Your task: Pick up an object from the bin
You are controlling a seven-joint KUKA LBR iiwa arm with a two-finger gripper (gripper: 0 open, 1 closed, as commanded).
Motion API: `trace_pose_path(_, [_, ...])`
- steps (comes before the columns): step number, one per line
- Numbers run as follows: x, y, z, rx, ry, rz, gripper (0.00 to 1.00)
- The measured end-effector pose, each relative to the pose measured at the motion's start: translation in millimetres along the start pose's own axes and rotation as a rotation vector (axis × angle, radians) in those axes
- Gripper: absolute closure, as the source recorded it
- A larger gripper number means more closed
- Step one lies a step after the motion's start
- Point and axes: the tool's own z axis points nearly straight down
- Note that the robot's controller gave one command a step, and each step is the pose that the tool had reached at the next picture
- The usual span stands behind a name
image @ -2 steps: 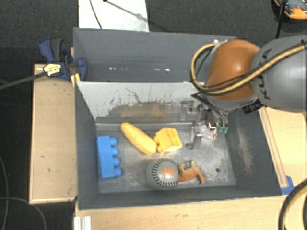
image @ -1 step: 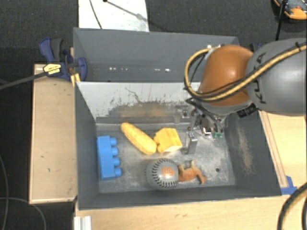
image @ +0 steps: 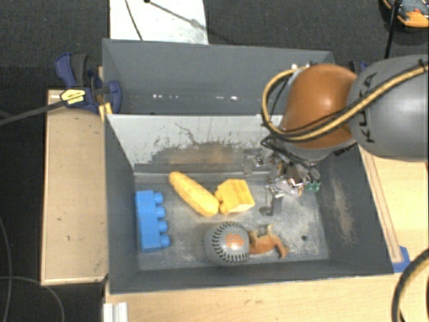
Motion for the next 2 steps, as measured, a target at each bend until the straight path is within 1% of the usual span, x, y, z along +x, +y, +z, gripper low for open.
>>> trace_pose_path(1, [4.7,-5.2,22.9,0.0,0.001,0.291,0.0])
trace_pose_path(2, [6.4,-5.5,27.8,0.0,0.002,0.342,0.0])
